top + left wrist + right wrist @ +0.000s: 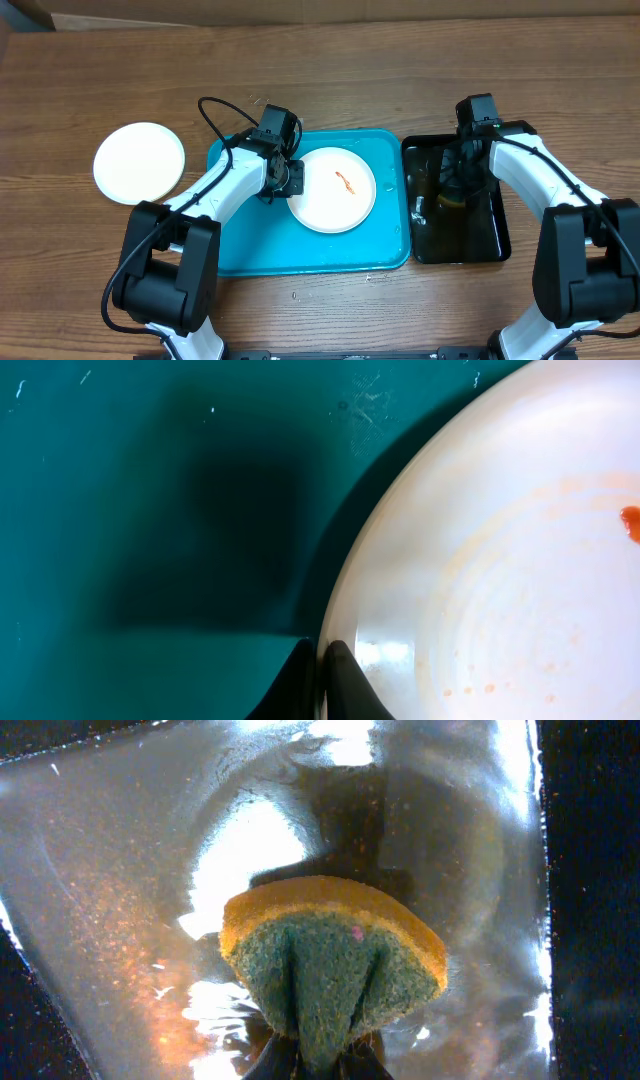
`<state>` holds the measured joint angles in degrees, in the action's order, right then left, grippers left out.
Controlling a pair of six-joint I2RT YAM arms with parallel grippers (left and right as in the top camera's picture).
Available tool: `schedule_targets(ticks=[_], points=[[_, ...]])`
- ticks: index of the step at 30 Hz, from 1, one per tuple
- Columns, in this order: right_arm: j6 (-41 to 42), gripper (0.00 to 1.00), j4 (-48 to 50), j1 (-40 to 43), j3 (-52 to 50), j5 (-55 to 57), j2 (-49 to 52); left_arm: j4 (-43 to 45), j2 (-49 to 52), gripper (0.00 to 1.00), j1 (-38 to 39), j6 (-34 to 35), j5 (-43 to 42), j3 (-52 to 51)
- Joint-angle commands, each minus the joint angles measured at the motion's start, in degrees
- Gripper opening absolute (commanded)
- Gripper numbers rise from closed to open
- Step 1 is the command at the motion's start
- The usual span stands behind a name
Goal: Clean dirty plates on tray and stack at the side
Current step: 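Grasp the green sponge with the right gripper and dip it in water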
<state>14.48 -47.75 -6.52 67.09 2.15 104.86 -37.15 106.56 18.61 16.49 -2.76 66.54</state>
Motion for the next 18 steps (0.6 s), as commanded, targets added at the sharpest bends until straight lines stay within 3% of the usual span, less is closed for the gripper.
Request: schedule_targets(ticks=[1, 3, 6, 8, 12, 13, 14, 18], points=[[-4.0, 0.04, 0.3, -0.2, 1.7, 0.8, -0.2, 1.9, 1.0, 0.06, -0.2, -2.4, -0.6, 1.1], [-5.3, 0.04, -0.5, -0.2, 2.1, 0.8, -0.2, 2.7, 1.0, 0.10, -0.2, -3.3, -0.2, 1.1], [-5.6, 0.04, -3.2, -0.2, 4.0, 0.8, -0.2, 2.5, 1.0, 0.35, -0.2, -3.2, -0.3, 1.1], [-5.6, 0.04, -5.0, -0.2, 5.5, 0.8, -0.2, 1.7, 1.0, 0.39, -0.2, -3.2, -1.4, 1.1], [-5.6, 0.04, -8.6, -0.2, 8.5, 0.8, -0.2, -0.7, 1.0, 0.23, -0.2, -0.6, -3.5, 1.1], [-5.6, 0.04, -9.7, -0.2, 9.2, 0.8, -0.2, -0.8, 1.0, 0.10, -0.2, -0.2, -3.5, 1.1], [-5.4, 0.04, -9.8, -0.2, 9.3, 0.8, -0.2, -0.7, 1.0, 0.04, -0.2, 0.0, -3.5, 1.1], [-0.5, 0.04, -9.8, -0.3, 9.1, 0.7, -0.2, -0.7, 1.0, 0.04, -0.2, 1.6, -3.5, 1.1]])
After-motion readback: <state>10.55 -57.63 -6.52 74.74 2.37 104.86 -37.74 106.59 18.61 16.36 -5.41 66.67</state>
